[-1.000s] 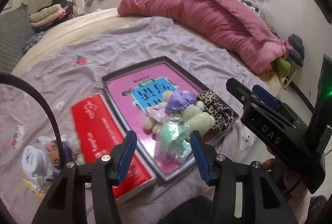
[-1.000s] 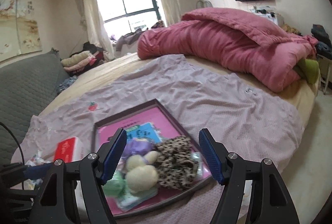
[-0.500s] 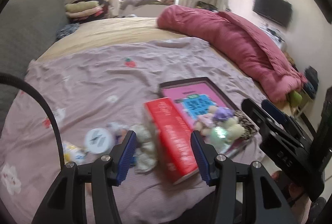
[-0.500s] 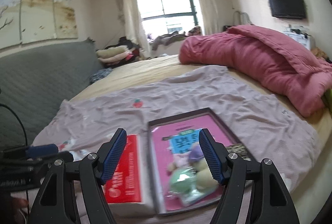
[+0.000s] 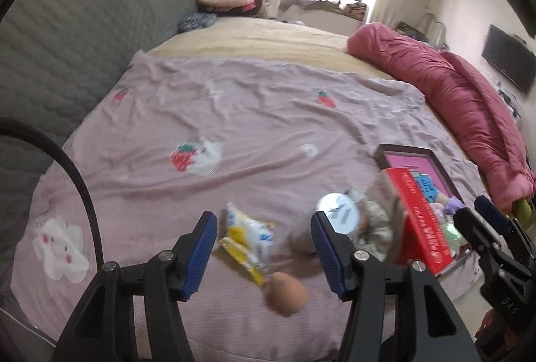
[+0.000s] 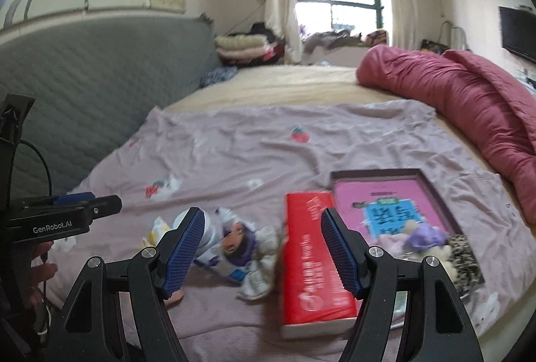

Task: Organize soft objects
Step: 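Withdraw both grippers from the tray toward the remaining items on the bed, then grasp the yellow snack packet with left gripper while right grasps the doll packet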

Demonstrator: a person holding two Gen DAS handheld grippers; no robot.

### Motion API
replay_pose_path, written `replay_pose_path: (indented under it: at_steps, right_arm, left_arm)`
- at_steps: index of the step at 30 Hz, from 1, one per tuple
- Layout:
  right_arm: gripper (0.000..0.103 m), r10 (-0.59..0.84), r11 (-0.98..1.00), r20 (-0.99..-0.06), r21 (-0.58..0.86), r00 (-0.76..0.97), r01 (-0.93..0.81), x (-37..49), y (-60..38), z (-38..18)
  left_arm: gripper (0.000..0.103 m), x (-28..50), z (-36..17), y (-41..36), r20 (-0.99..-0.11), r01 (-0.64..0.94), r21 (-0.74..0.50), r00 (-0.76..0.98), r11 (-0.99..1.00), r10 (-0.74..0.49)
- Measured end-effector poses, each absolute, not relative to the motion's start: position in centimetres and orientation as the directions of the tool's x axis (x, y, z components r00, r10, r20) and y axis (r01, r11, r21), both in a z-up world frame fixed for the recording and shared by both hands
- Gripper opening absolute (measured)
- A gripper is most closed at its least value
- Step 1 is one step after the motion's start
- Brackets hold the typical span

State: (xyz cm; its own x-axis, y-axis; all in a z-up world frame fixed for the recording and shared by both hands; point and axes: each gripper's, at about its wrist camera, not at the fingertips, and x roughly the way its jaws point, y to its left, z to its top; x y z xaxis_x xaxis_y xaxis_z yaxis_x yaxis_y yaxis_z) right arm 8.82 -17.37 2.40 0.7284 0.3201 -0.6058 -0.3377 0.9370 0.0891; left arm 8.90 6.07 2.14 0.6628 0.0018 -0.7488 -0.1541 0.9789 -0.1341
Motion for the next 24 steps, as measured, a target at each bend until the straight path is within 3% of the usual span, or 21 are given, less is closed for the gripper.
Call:
replay_pose_path:
  at_steps: [10, 24]
  right_arm:
    - [0.073, 0.248, 0.908, -0.733, -0.051, 0.633, -0.415, 12.9, -12.8, -2.4]
    - [0.062, 0.22, 0.853, -0.796, -0.123, 0.563, -0.508, 18.1, -10.7, -5.6]
  left_arm:
    - [0.058, 10.1, -2.8, 8.1, -0.789, -0.163, -0.177, 0.613, 0.971, -0.041]
    - [0.058, 11.9, -6.6, 9.2, -0.819, -0.155, -0.235, 0.563, 0.959, -0.11]
